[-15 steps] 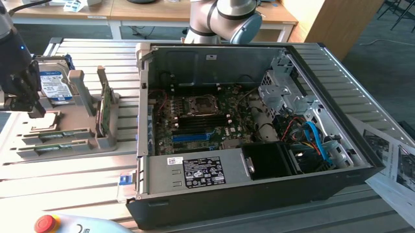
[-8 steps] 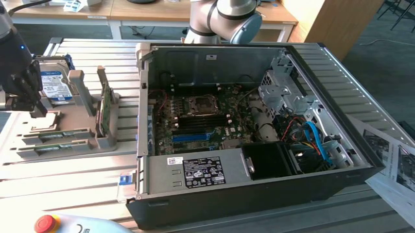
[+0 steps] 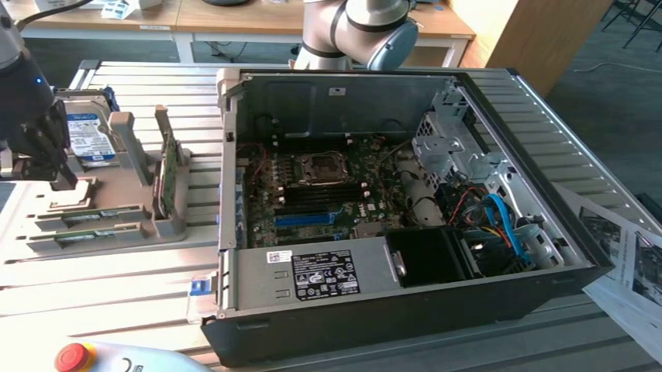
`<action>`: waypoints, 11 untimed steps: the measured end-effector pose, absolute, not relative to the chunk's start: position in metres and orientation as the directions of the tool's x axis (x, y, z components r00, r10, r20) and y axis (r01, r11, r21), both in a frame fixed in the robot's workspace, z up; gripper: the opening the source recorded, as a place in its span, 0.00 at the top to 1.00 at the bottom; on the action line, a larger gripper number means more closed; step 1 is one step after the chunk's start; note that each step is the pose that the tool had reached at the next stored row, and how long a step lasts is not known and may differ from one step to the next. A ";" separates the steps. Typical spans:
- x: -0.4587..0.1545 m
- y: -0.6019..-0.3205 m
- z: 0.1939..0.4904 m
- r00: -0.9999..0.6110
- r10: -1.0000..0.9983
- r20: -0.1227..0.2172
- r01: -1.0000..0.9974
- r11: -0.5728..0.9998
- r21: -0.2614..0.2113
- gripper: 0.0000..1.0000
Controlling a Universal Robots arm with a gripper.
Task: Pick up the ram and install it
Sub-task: 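Pick up the ram and move it above insertion slot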
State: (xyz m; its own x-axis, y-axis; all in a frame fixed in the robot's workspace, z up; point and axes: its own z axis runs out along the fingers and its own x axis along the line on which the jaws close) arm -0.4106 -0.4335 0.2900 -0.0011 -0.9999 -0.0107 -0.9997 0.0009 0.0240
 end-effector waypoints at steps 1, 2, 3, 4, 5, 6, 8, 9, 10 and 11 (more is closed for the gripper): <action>-0.411 -0.433 0.289 -0.001 -1.000 -0.011 -1.000 0.001 0.024 0.89; -0.411 -0.433 0.288 -0.001 -1.000 -0.011 -1.000 0.001 0.024 0.89; -0.411 -0.433 0.287 -0.001 -1.000 -0.011 -1.000 0.001 0.024 0.89; -0.411 -0.433 0.286 -0.001 -1.000 -0.011 -1.000 0.001 0.024 0.89; -0.411 -0.433 0.286 -0.001 -1.000 -0.011 -1.000 0.001 0.024 0.89; -0.411 -0.433 0.285 -0.001 -1.000 -0.011 -1.000 0.001 0.024 0.89; -0.411 -0.433 0.283 -0.001 -1.000 -0.011 -1.000 0.001 0.024 0.89; -0.411 -0.433 0.282 -0.001 -1.000 -0.011 -1.000 0.001 0.024 0.89; -0.411 -0.433 0.281 -0.001 -1.000 -0.011 -1.000 0.001 0.024 0.89; -0.411 -0.433 0.280 -0.001 -1.000 -0.011 -1.000 0.001 0.024 0.89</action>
